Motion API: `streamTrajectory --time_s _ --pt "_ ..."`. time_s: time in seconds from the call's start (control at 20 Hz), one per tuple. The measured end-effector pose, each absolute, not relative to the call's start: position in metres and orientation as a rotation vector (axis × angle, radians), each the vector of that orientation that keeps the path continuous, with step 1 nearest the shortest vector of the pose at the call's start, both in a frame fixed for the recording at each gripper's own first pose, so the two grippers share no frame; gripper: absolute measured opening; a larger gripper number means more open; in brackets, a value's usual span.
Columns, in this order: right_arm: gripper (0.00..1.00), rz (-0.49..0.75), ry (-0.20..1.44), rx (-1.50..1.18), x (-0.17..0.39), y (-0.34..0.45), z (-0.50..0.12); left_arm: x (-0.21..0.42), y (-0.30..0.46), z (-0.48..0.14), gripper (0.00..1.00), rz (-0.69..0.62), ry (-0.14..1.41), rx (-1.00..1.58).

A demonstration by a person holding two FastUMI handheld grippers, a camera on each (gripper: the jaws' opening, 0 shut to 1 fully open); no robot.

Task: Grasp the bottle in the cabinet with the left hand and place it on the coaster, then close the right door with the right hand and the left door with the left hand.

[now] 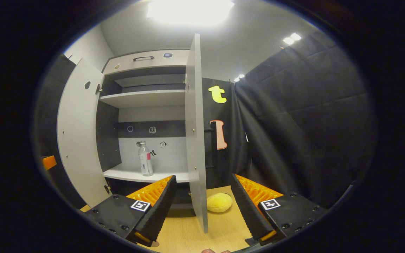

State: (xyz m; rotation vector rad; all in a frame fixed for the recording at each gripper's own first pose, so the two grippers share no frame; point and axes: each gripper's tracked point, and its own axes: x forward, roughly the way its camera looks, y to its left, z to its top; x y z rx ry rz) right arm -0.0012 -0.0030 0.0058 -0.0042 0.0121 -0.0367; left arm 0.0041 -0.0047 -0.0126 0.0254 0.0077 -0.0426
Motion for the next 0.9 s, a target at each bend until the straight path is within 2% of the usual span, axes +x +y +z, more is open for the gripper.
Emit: streamTrajectory --time_s 0.15,0.2,0.3,0.9 --pt "0.98 -0.063 0.024 -0.007 -0.002 -0.010 0.009 0.008 -0.013 -0.017 0.93 -0.072 0.014 0.019" --pt "0.98 -0.076 0.025 -0.009 -0.002 -0.015 0.011 0.010 -0.017 -0.020 0.99 -0.086 0.018 0.011" --pt "0.98 -0.103 0.023 -0.007 -0.004 -0.025 0.017 0.014 -0.030 -0.024 1.00 -0.123 0.026 0.001" --pt "0.98 -0.316 0.007 -0.014 0.012 -0.109 0.021 0.084 -0.112 -0.038 0.99 -0.287 0.053 0.000"
